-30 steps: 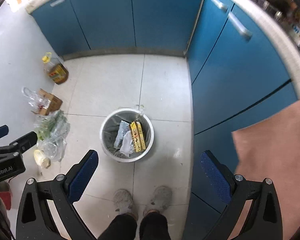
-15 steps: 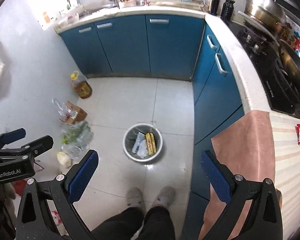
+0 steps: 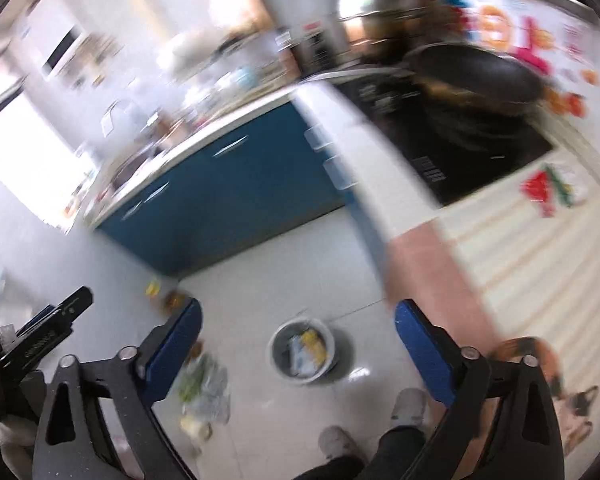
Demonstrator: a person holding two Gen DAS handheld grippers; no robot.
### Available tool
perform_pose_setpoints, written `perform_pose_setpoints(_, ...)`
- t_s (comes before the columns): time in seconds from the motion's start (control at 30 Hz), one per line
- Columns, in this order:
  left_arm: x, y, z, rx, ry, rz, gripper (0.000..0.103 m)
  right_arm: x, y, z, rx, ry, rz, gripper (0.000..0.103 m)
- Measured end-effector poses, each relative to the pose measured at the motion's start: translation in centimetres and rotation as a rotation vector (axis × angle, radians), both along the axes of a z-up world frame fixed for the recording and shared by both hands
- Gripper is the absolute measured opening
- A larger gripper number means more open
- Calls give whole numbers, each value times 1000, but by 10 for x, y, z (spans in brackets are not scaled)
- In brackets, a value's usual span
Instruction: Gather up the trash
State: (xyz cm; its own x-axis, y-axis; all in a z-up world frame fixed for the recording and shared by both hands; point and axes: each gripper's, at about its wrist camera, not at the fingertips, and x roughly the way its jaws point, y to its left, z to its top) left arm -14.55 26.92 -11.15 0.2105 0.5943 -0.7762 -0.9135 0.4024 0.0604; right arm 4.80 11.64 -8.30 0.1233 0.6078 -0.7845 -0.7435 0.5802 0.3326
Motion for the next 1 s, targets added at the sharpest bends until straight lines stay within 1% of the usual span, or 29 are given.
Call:
perform_pose_setpoints(0.07, 43, -2, 0, -12, 22, -44, 103, 53, -27, 3, -16, -17, -114, 97)
perform_pose_setpoints(0.1, 73, -4, -2, -26, 31, -70, 103, 72, -34, 1, -22, -16, -149, 97)
perform_pose_setpoints(0.13, 91, -7, -2, -34, 36, -87, 103, 104, -48, -2, -37, -15, -203, 97)
perform_pose_setpoints(0.17, 130, -10, -10, -44, 57, -111, 103, 127, -54, -4, -61, -20, -236, 97)
perform_pose_setpoints(0.2, 150, -14, -13, -43, 77, -120, 103, 155, -64, -8, -92, -31, -278, 97)
perform_pose_setpoints(0.23, 192, -19, -25, -38, 126, -140, 103, 187, -73, -16, -127, -40, -312, 97)
perform_pose_setpoints(0.27, 225, -22, -35, -41, 167, -153, 103, 211, -79, -24, -161, -43, -332, 97)
perform_pose_setpoints(0.3, 256, -26, -45, -49, 197, -167, 103, 248, -86, -37, -207, -45, -362, 97)
perform_pose_setpoints(0.37, 303, -29, -66, -87, 231, -190, 103, 301, -94, -62, -256, -45, -381, 97)
perform_pose_setpoints(0.4, 334, -32, -82, -120, 249, -207, 103, 316, -95, -70, -272, -45, -385, 97)
perform_pose_setpoints(0.43, 350, -33, -91, -138, 260, -213, 103, 347, -95, -86, -300, -41, -380, 97)
perform_pose_setpoints(0.47, 372, -36, -104, -162, 277, -221, 103, 363, -95, -96, -313, -37, -377, 97)
perform_pose_setpoints(0.5, 387, -38, -113, -184, 287, -227, 103, 388, -93, -116, -339, -27, -361, 97)
perform_pose_setpoints(0.53, 405, -40, -127, -223, 299, -232, 103, 400, -90, -126, -355, -21, -347, 97)
perform_pose_setpoints(0.63, 433, -46, -149, -293, 316, -232, 103, 437, -82, -160, -422, -44, -296, 97)
perform_pose_setpoints(0.7, 447, -50, -159, -313, 337, -238, 103, 455, -69, -179, -455, -69, -261, 97)
perform_pose_setpoints(0.77, 459, -54, -167, -320, 350, -249, 103, 467, -64, -191, -472, -68, -236, 97)
perform_pose_setpoints(0.83, 471, -57, -173, -333, 370, -263, 103, 479, -57, -210, -485, -35, -203, 97)
perform_pose_setpoints(0.87, 477, -59, -175, -341, 373, -270, 103, 483, -55, -215, -492, -23, -199, 97)
perform_pose_setpoints(0.9, 482, -61, -176, -348, 378, -275, 103, 487, -55, -222, -484, 7, -200, 93)
perform_pose_setpoints(0.93, 489, -65, -178, -356, 378, -284, 103, 488, -56, -224, -471, 21, -208, 77)
perform_pose_setpoints(1.0, 500, -73, -178, -367, 378, -302, 103, 488, -66, -224, -440, 37, -241, 76)
